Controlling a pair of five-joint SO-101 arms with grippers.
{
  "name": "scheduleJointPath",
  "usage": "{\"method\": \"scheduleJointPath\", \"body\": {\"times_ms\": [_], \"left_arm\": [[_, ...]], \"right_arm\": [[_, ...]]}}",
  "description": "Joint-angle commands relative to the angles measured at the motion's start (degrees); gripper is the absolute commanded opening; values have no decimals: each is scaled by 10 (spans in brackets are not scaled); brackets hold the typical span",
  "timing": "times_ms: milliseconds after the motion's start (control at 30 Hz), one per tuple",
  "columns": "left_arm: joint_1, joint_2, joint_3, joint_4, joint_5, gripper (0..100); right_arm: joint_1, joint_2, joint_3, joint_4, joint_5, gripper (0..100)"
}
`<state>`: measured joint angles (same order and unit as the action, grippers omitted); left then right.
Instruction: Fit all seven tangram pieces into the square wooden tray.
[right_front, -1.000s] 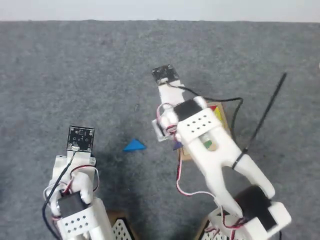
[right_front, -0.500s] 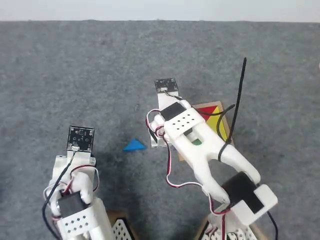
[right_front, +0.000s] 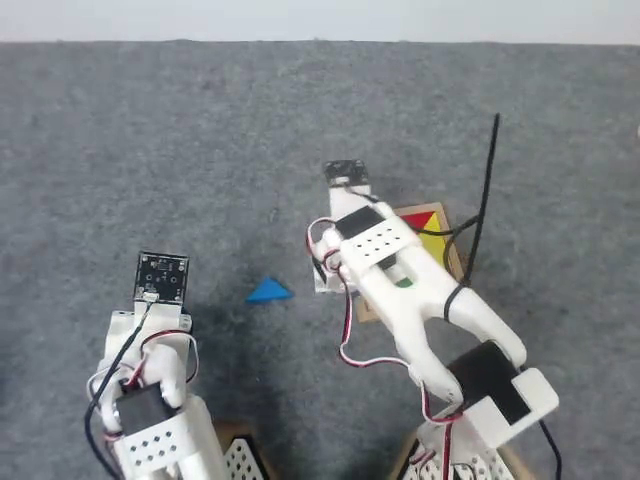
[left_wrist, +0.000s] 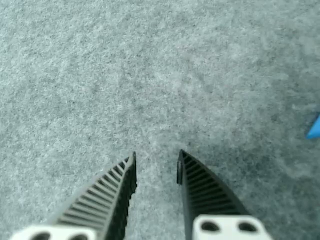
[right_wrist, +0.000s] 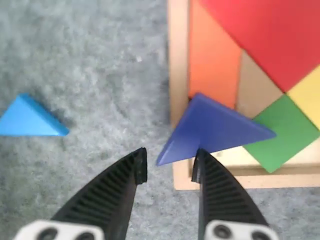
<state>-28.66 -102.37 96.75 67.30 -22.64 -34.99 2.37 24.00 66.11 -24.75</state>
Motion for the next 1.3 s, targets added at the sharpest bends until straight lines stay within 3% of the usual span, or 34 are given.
{"method": "scheduleJointPath", "body": {"times_ms": [0,500,767,1267], "left_arm": [[-1,-4,-4,-5,-4,133],[-1,-4,-4,-5,-4,133],[-1,-4,-4,-5,-4,133],[-1,-4,-4,-5,-4,133]], "right_arm": [[25,-3,-2,-9,-7,158],[83,-3,-5,-11,-3,158],[109,-7,-7,-62,35,158],[19,51,-45,-55,34,161]]}}
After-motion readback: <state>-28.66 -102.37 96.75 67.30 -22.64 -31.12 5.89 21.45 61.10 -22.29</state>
